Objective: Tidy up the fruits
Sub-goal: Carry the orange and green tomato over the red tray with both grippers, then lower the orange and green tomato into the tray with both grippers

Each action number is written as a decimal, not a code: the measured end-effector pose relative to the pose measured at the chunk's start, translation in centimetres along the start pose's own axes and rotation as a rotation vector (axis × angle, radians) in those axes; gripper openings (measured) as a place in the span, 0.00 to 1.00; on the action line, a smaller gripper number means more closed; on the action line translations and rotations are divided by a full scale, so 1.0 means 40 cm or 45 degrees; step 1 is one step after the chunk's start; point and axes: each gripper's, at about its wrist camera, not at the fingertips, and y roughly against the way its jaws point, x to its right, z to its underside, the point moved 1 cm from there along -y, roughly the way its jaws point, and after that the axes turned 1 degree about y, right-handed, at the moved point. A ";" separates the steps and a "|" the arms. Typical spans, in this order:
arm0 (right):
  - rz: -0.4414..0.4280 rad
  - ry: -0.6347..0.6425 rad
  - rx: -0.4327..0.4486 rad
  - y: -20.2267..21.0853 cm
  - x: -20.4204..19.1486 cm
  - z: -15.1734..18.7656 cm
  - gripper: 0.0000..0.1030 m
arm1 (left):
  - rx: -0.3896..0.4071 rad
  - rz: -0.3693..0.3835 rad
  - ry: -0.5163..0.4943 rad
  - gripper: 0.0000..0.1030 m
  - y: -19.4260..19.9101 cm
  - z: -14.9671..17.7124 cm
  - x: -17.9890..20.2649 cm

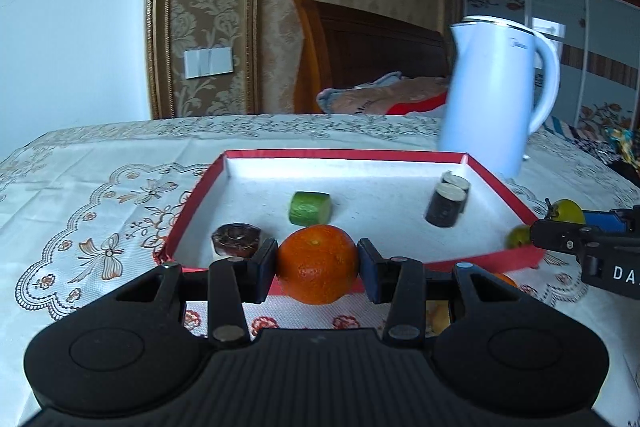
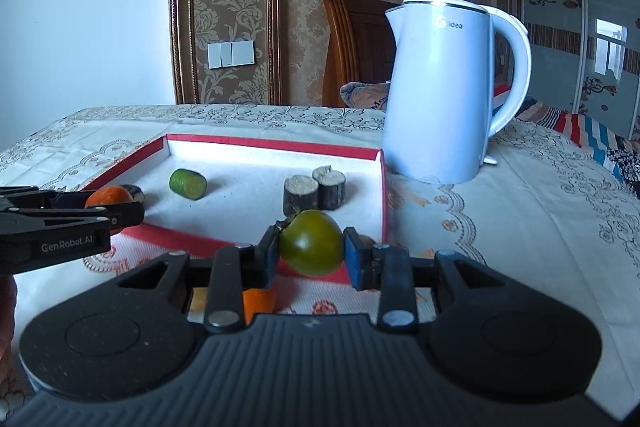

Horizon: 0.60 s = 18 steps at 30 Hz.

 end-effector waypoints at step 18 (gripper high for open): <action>0.077 -0.043 -0.121 -0.182 0.003 -0.040 0.31 | -0.055 -0.116 0.014 0.41 -0.125 -0.051 0.001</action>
